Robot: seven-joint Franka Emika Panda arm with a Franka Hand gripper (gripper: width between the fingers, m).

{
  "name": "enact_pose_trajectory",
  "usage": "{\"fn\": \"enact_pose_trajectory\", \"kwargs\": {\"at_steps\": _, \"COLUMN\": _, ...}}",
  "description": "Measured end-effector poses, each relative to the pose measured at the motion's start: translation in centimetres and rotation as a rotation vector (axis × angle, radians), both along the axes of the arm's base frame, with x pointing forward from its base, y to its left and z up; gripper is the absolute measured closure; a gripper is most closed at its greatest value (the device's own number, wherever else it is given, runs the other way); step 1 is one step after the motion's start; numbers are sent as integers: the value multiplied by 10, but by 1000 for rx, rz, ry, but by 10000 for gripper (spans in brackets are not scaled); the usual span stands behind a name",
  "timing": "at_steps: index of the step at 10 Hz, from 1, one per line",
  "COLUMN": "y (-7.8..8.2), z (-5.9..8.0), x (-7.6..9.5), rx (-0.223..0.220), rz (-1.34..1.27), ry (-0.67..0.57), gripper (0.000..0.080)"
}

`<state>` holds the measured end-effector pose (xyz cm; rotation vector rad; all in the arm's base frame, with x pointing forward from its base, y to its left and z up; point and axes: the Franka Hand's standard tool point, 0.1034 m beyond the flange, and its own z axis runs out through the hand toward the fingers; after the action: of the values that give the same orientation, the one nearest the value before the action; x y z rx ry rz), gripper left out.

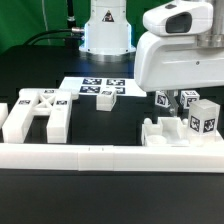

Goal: Assemble chair

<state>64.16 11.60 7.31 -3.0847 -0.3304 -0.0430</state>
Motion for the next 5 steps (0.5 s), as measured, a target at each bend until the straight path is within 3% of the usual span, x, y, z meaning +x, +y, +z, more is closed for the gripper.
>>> {"fn": "enact_pose_trajectory", "kwargs": {"at_steps": 2, "y": -1, "z": 0, "x": 0, "rx": -2, "rz": 68, "ry": -3, "gripper": 150}}
{"fn": "enact_pose_trajectory", "kwargs": {"at_steps": 5, "y": -1, "z": 0, "x": 0, "rx": -2, "rz": 65, "ry": -3, "gripper": 515}}
